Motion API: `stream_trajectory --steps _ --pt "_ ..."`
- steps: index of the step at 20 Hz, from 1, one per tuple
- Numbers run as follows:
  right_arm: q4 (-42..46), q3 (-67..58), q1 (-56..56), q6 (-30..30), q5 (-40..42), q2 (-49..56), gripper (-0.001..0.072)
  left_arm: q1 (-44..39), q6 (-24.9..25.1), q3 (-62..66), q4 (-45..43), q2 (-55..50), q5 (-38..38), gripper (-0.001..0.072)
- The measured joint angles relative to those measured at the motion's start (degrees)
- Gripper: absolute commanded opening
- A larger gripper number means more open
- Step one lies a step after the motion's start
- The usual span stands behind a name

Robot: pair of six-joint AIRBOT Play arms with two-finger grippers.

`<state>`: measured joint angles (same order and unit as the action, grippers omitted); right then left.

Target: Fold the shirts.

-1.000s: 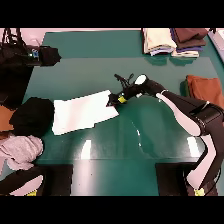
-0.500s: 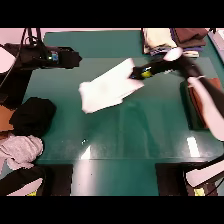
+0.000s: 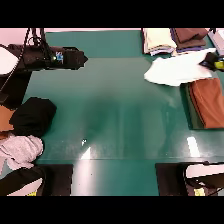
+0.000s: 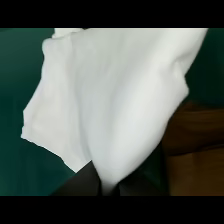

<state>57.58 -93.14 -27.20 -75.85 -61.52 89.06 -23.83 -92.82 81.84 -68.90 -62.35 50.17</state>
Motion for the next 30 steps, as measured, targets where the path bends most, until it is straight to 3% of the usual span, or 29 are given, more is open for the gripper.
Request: stream_trajectory --steps 5,9,16,20,29,30 --pt "-4.96 -3.82 -6.58 0.35 6.82 -0.2 0.0017 -0.04 -0.87 0.0 0.42 -0.02 0.87 0.002" --pt "-6.25 -10.38 -7.85 0.44 7.72 -0.22 0.0017 -0.04 -1.29 0.0 0.55 0.0 1.64 0.0021" --pt "-6.05 -15.74 -8.37 0.26 1.9 -2.51 0.0017 -0.04 -1.4 0.0 0.59 -0.02 3.48 0.0021" --pt "1.68 -15.72 -8.61 -3.06 -3.41 -5.05 0.0017 -0.04 -1.38 0.0 0.59 -0.02 4.98 0.0021" --pt "14.93 8.33 -14.36 -5.53 -7.67 -19.69 0.0022 -0.04 -0.17 0.0 0.55 -0.02 6.4 0.0021" --pt "15.61 12.17 -15.52 -5.6 -8.2 -21.97 0.0055 -0.04 -0.07 0.0 0.55 -0.02 6.4 0.0021"
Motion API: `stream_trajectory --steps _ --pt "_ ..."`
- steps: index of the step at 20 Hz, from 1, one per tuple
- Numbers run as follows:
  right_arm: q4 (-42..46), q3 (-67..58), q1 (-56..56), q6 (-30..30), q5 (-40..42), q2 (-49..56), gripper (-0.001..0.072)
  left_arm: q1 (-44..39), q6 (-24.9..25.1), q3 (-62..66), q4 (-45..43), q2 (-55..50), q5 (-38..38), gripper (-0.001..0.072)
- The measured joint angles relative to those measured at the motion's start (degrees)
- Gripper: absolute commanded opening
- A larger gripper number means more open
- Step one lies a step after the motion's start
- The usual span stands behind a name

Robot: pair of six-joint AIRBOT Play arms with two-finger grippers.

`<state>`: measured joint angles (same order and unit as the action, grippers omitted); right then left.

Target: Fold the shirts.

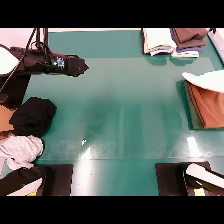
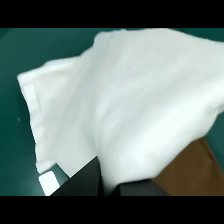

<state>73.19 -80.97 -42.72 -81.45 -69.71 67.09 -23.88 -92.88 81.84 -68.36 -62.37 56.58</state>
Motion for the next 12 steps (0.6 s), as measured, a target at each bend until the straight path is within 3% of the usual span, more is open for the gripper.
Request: stream_trajectory --steps 3,4,7,12 --pt "1.22 10.56 -4.0 -0.11 -0.87 -6.38 0.0461 0.0 0.22 0.0 -0.02 0.0 0.02 0.0021" --pt "1.49 13.86 -5.57 -0.11 -1.31 -8.33 0.0527 0.0 0.37 0.0 -0.04 0.0 0.02 0.0021" --pt "1.73 20.31 -10.19 -0.11 -1.77 -12.94 0.0529 0.0 1.07 0.0 -0.11 0.0 0.02 0.0021" --pt "-3.39 19.76 -10.05 -0.28 -1.42 -17.42 0.0529 0.0 1.66 0.0 -0.13 0.0 0.0 0.0021"
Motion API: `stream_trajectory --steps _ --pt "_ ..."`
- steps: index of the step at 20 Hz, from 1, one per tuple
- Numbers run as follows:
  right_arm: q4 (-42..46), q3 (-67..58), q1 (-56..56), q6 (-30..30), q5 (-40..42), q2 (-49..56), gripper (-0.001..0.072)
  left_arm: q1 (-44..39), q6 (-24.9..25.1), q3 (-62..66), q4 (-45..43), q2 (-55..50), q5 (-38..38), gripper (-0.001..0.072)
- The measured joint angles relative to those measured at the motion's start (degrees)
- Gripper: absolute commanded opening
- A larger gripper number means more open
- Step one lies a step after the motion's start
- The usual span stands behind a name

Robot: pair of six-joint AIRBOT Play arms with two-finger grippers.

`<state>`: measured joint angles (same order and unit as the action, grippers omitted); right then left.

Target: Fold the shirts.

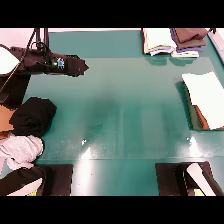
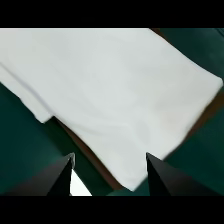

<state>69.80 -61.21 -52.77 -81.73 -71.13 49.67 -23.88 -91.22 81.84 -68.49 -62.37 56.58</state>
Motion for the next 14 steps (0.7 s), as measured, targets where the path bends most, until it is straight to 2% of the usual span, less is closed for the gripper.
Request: stream_trajectory --steps 4,7,8,9,10,11,14 --pt "-7.32 -2.27 12.74 0.02 1.64 -1.7 0.0528 0.0 0.11 0.0 -0.04 0.0 -0.63 0.0021" --pt "-9.44 -2.95 26.56 0.2 3.37 -1.64 0.0518 0.0 0.17 0.0 -0.04 0.0 -0.9 0.0021" --pt "-9.92 -3.04 30.95 0.26 3.74 -1.27 0.0495 0.0 0.17 0.0 -0.04 0.0 -1.09 0.0022" --pt "-10.25 -3.08 35.5 0.37 4.04 -0.74 0.0404 0.0 0.17 0.0 -0.04 0.0 -1.42 0.0021" --pt "-10.36 -3.19 39.74 0.55 4.42 -0.04 0.0243 0.0 0.17 0.0 -0.04 0.0 -1.55 0.0021" --pt "-10.6 -3.21 43.43 0.81 4.59 0.68 0.0027 0.0 0.17 0.0 -0.04 0.0 -1.73 0.0022" --pt "-10.95 -3.3 52.92 1.14 5.01 3.08 0.0019 0.0 0.17 0.0 -0.04 0.0 -1.95 0.0021"
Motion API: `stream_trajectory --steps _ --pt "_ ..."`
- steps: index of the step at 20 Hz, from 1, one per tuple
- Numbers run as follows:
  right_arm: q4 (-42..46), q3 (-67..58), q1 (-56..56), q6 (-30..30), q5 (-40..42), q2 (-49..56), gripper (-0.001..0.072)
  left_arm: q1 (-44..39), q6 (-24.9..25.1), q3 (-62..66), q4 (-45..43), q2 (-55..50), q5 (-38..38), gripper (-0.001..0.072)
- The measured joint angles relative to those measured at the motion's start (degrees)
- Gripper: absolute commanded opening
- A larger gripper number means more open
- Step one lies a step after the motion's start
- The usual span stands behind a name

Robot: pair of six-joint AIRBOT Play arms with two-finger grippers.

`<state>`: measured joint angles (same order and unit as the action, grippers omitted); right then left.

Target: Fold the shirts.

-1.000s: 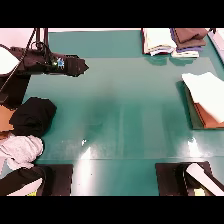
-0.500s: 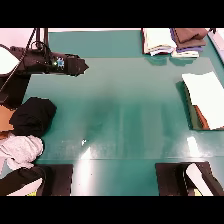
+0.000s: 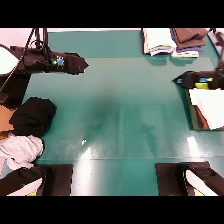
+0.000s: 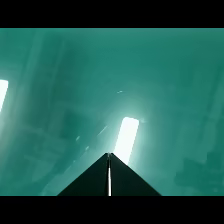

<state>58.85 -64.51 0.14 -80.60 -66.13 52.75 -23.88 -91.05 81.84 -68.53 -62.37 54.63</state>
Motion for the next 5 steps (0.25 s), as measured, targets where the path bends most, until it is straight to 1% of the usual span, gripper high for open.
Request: stream_trajectory --steps 3,5 --pt "-0.17 0.0 6.23 0.17 0.15 2.1 0.0019 0.0 0.0 0.0 0.0 0.0 -0.13 0.0021" --pt "-0.17 0.0 8.35 0.22 0.22 2.99 0.0018 0.0 0.0 0.0 0.0 0.02 -0.15 0.0021"
